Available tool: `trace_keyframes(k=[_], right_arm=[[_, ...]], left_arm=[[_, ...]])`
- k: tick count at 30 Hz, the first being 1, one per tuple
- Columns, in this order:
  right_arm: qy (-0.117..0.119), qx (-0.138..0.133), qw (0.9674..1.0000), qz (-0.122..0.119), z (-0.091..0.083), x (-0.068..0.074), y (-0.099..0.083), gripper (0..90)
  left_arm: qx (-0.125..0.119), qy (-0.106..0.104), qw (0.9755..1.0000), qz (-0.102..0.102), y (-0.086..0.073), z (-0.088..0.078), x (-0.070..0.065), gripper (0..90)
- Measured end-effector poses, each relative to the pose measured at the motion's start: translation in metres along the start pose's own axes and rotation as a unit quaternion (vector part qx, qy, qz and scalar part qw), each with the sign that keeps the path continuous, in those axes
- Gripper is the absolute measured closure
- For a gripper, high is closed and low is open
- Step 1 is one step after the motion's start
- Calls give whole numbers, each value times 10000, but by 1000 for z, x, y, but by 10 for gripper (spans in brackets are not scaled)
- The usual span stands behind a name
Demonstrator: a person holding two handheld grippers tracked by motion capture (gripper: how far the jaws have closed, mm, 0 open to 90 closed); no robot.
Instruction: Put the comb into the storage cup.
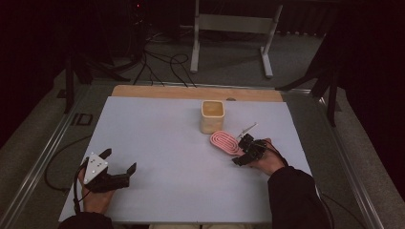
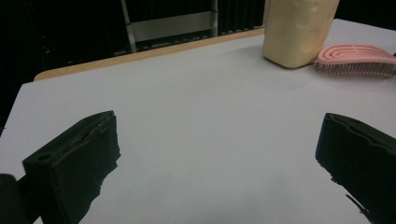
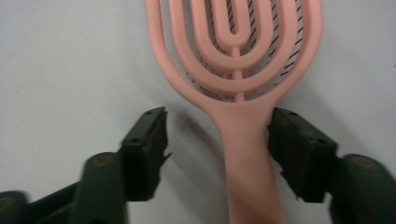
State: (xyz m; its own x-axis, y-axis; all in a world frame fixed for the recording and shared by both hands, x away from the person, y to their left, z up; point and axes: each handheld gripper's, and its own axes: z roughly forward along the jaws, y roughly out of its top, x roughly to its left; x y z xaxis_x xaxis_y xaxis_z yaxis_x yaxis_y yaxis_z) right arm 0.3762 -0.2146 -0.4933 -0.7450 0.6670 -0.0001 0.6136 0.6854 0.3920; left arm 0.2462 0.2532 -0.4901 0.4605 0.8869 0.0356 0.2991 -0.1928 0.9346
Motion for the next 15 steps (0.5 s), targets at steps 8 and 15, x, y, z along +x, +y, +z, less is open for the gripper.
trace_keyframes(k=[8,15], right_arm=[[-51,85,9999,-28,5,-4,5,587],[-21,211,9997,-128,4,-2,6,654]], left_arm=[[14,3,10000,24,0,0,0,1],[8,15,10000,30,0,0,-1,2]])
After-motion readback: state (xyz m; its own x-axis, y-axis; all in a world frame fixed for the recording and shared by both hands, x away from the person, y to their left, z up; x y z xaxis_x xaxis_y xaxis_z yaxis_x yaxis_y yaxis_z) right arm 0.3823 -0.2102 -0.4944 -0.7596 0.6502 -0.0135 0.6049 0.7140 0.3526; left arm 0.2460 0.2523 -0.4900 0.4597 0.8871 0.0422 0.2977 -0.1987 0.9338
